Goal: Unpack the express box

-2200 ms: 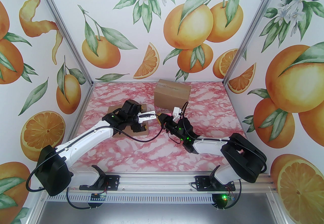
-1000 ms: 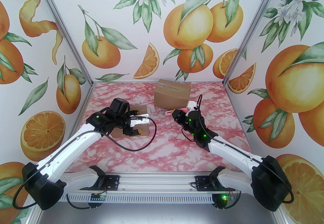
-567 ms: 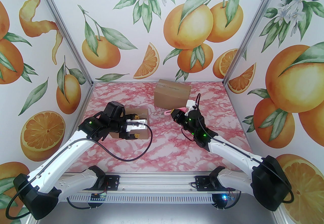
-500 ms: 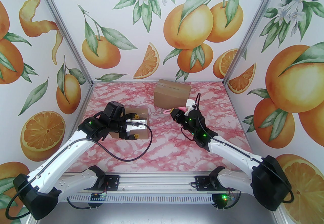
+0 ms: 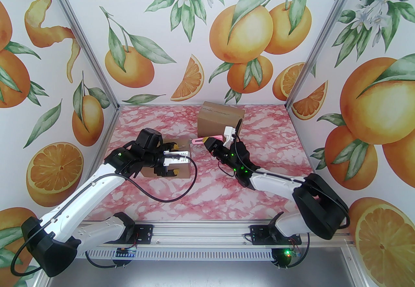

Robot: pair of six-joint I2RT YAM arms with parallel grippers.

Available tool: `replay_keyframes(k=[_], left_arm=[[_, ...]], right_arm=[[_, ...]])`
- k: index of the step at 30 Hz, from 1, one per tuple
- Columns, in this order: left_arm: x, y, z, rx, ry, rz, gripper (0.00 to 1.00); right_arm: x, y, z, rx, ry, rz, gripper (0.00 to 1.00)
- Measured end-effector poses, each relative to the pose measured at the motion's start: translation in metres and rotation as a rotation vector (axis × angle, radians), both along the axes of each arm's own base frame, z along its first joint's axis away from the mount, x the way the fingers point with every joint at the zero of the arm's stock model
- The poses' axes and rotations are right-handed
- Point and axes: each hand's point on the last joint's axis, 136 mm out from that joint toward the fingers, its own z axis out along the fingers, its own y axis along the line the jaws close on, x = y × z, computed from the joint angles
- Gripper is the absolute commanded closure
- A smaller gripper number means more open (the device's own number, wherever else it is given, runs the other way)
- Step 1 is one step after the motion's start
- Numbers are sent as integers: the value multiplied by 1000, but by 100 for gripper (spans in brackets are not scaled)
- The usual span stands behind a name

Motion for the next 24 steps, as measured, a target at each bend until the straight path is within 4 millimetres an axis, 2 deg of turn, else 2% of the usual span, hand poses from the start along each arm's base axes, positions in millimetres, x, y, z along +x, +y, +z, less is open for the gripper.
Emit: replay_keyframes(k=[2,5,10,18,24], left_arm=[[2,0,-4,8,7,-5,42],[3,-1,-9,18,25,-9,45],[3,-1,-14,31,31,-26,61],[3,-1,-15,54,40,-50,67],[2,-2,-15,63,46,-64,70]], right_arm=[[-1,1,4,15,-7,3,100],[-3,1,8,30,-13,3,100],[-5,-6,9,49,-10,-24,100],[-13,-16,16,67,-11,-42,100],[-17,-19,2,61,38,-45,100]])
